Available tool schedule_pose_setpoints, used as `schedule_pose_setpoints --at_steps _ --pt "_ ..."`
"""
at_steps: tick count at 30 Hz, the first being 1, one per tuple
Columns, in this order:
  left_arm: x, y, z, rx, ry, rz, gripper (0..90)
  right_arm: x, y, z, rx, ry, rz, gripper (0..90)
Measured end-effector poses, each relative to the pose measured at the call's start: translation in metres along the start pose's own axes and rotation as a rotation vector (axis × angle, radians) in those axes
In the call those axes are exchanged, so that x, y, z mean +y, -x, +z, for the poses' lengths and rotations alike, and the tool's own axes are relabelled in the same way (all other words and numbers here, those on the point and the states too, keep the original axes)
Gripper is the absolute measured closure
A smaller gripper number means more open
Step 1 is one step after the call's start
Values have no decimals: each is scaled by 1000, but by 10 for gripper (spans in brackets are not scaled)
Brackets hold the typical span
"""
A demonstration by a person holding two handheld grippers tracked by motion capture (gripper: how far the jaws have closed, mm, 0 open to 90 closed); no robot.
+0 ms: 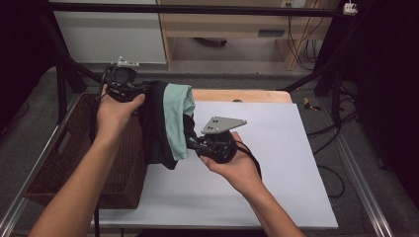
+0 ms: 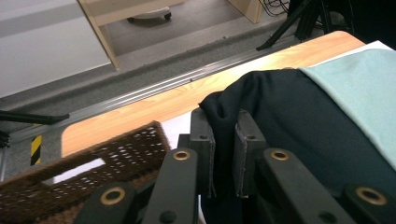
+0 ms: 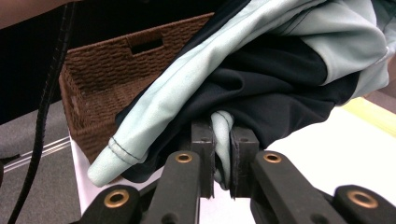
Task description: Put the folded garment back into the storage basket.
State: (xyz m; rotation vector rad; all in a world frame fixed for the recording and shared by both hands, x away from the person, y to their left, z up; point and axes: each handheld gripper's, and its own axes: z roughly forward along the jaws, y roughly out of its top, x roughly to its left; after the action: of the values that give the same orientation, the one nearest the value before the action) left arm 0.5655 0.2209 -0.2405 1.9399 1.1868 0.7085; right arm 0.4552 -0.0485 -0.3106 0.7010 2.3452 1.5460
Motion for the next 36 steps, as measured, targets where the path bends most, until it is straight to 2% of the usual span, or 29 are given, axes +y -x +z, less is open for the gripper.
schedule_pose_setpoints --at_steps 8,13,15,19,27,36 --pt "2 -29 -9 4 28 -32 807 22 -8 23 19 2 -11 839" --pt "-1 -44 -10 25 24 -34 807 32 -13 40 25 -3 -25 839" --pt "-3 -49 -11 46 17 -19 807 34 -15 46 29 -11 -36 839" --pt "-6 -58 -14 56 16 -27 807 38 -19 58 29 -28 -55 839" --pt "-11 -74 -22 87 7 -39 806 43 -26 73 46 -16 -60 839" --pt "-18 -80 -24 100 6 -45 806 41 -29 85 58 -21 -52 838"
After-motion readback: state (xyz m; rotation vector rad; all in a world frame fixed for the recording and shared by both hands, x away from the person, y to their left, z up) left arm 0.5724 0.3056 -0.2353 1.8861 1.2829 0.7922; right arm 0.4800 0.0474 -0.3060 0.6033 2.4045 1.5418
